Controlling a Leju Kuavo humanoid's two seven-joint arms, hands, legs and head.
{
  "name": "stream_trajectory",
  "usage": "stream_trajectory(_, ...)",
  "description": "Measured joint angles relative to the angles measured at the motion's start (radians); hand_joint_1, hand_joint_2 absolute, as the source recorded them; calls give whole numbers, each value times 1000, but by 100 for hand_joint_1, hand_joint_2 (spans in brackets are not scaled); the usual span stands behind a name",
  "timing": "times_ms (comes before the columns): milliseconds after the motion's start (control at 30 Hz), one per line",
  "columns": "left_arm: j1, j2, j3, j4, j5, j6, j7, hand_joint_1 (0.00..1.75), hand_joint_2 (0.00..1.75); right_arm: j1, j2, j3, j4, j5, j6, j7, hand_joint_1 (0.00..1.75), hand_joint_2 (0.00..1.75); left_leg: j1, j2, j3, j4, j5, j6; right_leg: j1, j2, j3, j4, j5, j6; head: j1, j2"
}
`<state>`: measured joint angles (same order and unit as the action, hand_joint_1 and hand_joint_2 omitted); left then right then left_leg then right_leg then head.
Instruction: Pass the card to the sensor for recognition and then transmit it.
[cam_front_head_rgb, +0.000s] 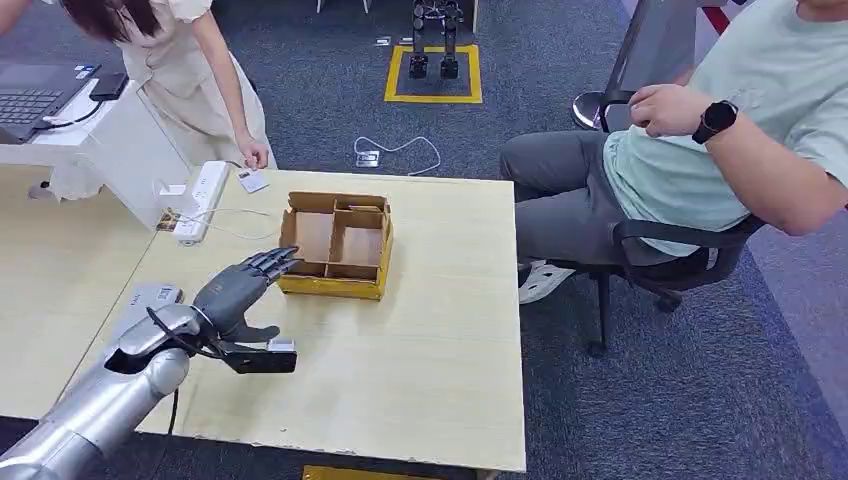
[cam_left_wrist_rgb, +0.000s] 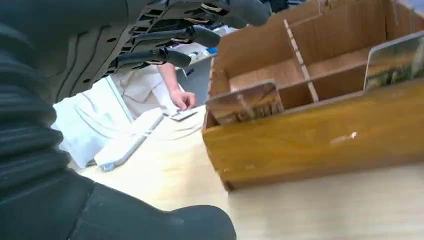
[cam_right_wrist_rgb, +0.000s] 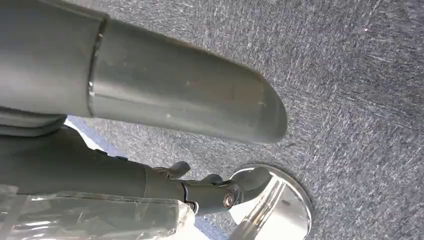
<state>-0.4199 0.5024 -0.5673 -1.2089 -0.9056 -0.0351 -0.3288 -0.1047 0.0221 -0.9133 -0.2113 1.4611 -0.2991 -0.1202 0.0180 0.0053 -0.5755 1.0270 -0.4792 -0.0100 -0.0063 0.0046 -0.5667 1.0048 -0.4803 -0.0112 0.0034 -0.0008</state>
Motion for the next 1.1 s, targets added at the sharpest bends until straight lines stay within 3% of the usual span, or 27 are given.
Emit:
stream_trajectory(333,-28,-59,-11,20,-13,51,22,0,175,-1,0,0,0,5,1,2,0,0,0,0,0,0,0,0,0,0,0,0,0,0,0,0)
stream_trajectory(733,-34,-87,-11,47,-13,58,22,0,175,-1,0,0,0,5,1,2,0,0,0,0,0,0,0,0,0,0,0,0,0,0,0,0)
stream_trajectory(1100,-60,-130,-8,139,-98,152,73,0,175,-4,0,0,0,10,1,3,0,0,0,0,0,0,0,0,0,0,0,0,0,0,0,0)
